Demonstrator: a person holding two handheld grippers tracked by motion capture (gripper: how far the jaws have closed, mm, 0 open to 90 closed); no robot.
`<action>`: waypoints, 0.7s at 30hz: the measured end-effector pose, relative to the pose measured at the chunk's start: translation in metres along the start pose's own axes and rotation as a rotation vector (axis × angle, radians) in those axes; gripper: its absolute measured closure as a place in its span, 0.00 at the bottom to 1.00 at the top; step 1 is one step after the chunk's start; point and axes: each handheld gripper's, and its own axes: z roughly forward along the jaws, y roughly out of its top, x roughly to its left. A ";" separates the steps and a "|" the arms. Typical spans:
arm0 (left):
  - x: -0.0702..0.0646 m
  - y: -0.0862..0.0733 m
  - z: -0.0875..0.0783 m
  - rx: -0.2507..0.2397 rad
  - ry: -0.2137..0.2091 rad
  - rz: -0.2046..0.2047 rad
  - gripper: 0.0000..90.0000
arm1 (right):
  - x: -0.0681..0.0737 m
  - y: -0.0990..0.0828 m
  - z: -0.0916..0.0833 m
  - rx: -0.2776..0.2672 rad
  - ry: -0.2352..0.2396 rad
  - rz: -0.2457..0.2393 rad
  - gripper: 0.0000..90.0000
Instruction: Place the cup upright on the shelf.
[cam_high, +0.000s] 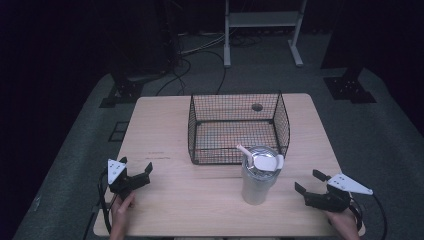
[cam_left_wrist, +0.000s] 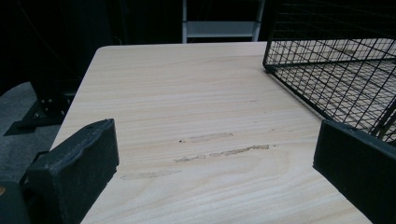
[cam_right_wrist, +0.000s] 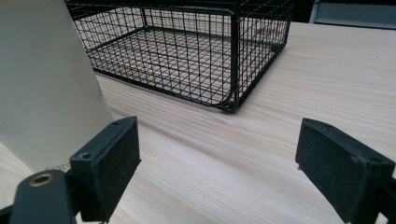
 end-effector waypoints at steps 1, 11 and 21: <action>0.000 0.000 0.000 0.000 0.001 -0.001 0.00 | 0.000 0.001 -0.001 -0.005 0.005 0.003 0.14; 0.000 0.000 0.000 0.001 0.003 0.001 0.00 | 0.013 0.009 -0.010 -0.030 0.077 -0.024 0.14; 0.000 0.000 -0.001 -0.002 0.008 0.001 0.00 | 0.035 0.021 -0.013 -0.028 0.154 -0.106 0.14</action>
